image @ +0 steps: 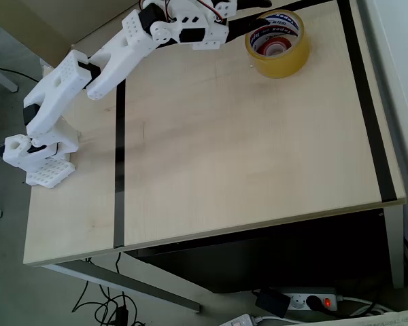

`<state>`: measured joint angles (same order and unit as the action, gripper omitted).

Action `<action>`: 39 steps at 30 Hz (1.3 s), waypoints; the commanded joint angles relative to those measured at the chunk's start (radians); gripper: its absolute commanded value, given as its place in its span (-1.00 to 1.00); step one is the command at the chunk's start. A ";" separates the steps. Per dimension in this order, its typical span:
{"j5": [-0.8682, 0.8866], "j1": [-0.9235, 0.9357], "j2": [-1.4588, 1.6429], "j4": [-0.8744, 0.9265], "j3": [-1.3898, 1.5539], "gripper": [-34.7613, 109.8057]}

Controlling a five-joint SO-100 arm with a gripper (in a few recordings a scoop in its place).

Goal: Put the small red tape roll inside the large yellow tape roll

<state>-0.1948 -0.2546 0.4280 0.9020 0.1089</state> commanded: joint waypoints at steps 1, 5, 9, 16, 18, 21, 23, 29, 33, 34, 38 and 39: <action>0.009 0.012 0.080 0.129 -0.141 -0.48; -0.002 0.061 0.117 0.364 -0.206 -0.50; -0.049 0.123 0.199 0.652 -0.291 -0.52; 0.129 0.267 0.548 0.908 -0.137 -0.52; 0.155 0.304 0.672 0.908 -0.051 -0.52; 0.167 0.333 0.859 0.907 0.086 -0.52; 0.169 0.345 0.983 0.907 0.204 -0.52; 0.172 0.397 1.431 0.769 0.830 -0.52; 0.163 0.394 1.868 0.388 1.485 -0.49; 0.163 0.385 1.934 0.345 1.588 -0.48; 0.170 0.368 2.134 0.224 1.939 -0.50; 0.170 0.368 2.189 0.186 2.031 -0.50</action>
<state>-0.0383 0.1120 2.3884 1.2103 1.8484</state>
